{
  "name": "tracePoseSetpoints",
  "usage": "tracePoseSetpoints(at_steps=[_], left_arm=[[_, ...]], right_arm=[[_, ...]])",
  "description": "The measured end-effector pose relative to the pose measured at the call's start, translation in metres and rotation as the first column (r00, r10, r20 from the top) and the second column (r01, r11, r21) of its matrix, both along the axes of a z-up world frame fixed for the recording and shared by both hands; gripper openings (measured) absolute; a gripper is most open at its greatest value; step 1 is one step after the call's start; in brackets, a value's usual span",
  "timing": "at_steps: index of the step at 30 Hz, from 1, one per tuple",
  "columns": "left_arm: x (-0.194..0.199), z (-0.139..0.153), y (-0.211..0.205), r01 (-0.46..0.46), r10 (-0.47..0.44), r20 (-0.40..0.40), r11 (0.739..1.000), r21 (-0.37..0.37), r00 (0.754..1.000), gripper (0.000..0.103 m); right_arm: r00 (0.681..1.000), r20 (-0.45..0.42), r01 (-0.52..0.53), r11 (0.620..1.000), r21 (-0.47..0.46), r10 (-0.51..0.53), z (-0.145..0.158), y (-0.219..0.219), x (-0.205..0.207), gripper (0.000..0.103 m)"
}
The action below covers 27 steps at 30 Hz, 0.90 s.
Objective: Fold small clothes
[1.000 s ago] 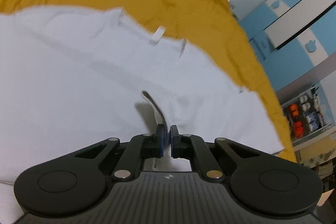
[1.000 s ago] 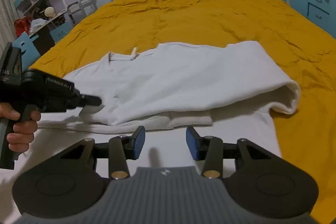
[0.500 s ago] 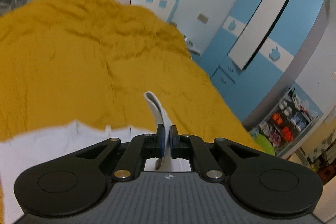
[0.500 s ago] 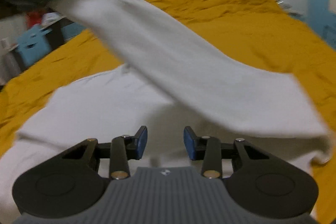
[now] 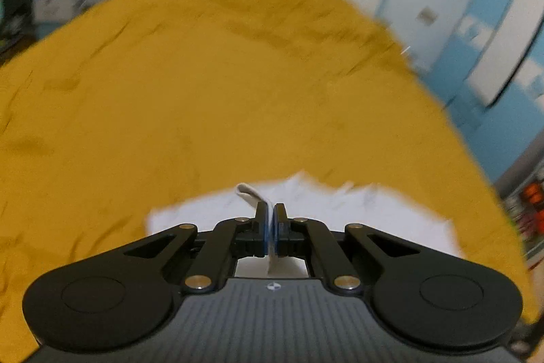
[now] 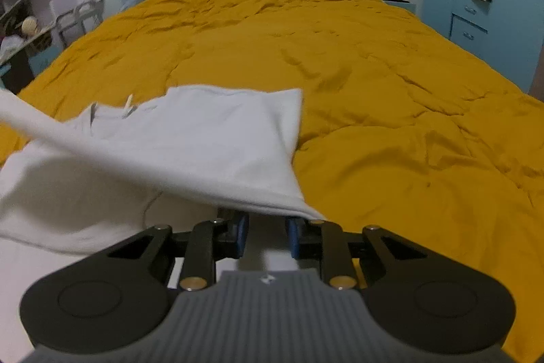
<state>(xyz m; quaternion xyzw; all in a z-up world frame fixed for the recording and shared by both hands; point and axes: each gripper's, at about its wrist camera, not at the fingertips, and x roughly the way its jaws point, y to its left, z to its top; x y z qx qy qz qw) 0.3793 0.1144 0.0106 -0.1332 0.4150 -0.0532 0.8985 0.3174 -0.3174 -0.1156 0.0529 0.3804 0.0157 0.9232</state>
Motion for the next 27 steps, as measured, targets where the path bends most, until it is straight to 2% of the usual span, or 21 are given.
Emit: tracePoseSetpoints(at_steps=[3, 6, 9, 12, 16, 19, 24, 27], left_arm=[[-0.008, -0.044, 0.015, -0.029, 0.031, -0.101, 0.999, 0.014, 0.994, 0.002], [-0.014, -0.079, 0.024, -0.042, 0.047, -0.167, 0.998, 0.036, 0.985, 0.002], [-0.019, -0.1, 0.029, -0.035, 0.046, -0.168, 0.997, 0.071, 0.985, 0.003], [-0.019, -0.108, 0.023, -0.03, 0.046, -0.156, 0.994, 0.103, 0.987, 0.003], [-0.026, -0.105, 0.016, 0.001, 0.021, -0.135, 0.987, 0.161, 0.991, 0.003], [-0.027, -0.105, 0.017, 0.005, 0.016, -0.129, 0.987, 0.162, 0.991, 0.005], [-0.03, -0.101, 0.019, 0.015, 0.003, -0.126, 0.99, 0.142, 0.992, 0.008], [-0.031, -0.103, 0.02, 0.015, 0.0, -0.119, 0.992, 0.129, 0.993, 0.008]], right_arm=[[0.999, -0.038, 0.002, 1.0, -0.001, -0.002, -0.004, 0.002, -0.002, 0.018], [0.998, -0.066, 0.012, 1.0, 0.018, -0.01, -0.006, -0.005, -0.014, 0.016], [0.997, -0.082, 0.014, 1.0, 0.024, -0.012, -0.007, -0.012, -0.023, 0.014], [0.994, -0.106, 0.017, 1.0, 0.024, -0.014, -0.006, -0.017, -0.029, 0.014], [0.99, -0.138, 0.01, 1.0, -0.011, -0.011, 0.0, -0.02, -0.038, 0.012], [0.988, -0.155, 0.008, 0.999, -0.033, -0.013, 0.011, -0.02, -0.047, 0.013], [0.996, -0.091, -0.012, 0.999, -0.044, 0.008, 0.042, -0.022, -0.06, 0.023], [0.998, -0.055, 0.004, 1.0, 0.014, -0.003, 0.049, -0.029, -0.042, 0.033]])
